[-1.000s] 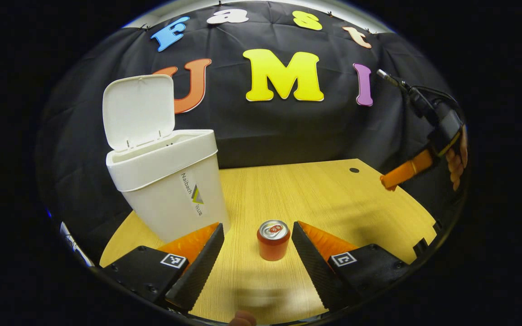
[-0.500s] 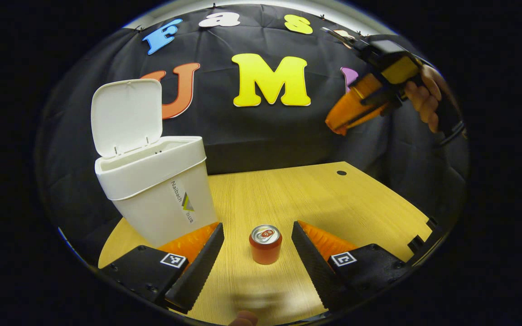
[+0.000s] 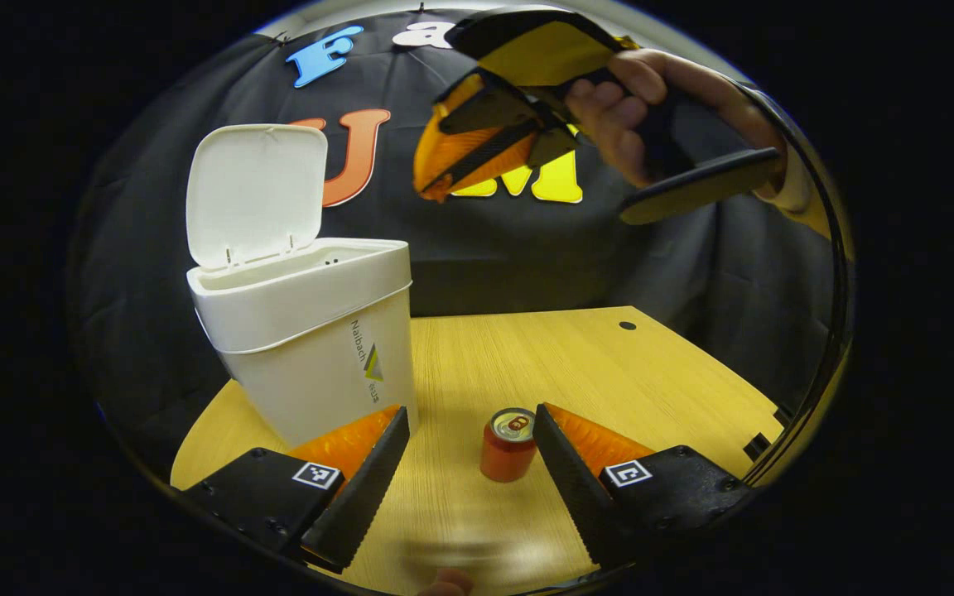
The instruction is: Press the lid of the desktop garbage bin to open it, pick up the crumpled paper on the desktop and throw it into the bin, then pick up the pop can on the desktop and drop it into the bin, and finally close the garbage bin lid.
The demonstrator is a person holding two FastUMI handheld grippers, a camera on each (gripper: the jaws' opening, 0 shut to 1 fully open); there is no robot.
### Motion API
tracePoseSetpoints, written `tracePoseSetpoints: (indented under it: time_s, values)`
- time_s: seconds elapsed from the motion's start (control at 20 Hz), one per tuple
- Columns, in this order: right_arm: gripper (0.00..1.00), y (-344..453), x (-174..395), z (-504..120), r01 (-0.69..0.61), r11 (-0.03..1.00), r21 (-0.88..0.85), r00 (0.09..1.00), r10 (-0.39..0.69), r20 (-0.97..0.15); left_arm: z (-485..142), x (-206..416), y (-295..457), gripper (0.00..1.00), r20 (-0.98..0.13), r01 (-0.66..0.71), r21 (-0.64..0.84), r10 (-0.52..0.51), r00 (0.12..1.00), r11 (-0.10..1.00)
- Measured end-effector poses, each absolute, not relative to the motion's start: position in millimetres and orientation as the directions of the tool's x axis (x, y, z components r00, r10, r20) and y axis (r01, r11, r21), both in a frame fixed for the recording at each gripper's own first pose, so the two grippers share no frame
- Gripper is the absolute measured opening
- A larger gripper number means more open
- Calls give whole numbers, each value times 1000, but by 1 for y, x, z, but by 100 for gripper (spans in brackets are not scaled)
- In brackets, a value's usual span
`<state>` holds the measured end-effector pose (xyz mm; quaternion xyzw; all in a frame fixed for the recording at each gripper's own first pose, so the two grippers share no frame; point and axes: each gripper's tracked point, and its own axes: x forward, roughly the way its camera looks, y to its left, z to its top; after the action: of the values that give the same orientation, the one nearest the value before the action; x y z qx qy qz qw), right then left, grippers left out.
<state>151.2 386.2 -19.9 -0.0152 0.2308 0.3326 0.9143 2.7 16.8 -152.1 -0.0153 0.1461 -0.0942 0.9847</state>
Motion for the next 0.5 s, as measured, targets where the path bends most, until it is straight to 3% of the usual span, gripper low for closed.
tracePoseSetpoints:
  time_s: [0.35, 0.5]
  values:
    - [17, 462, 150, -63, -675, 724, 143, 581, 640, -503, -163, 5, 36, 100, -296, 158, -76, -174, 939, 985]
    - [22, 469, 148, -73, -688, 712, 143, 560, 645, -520, -167, 3, 42, 100, -304, 146, -68, -160, 939, 987]
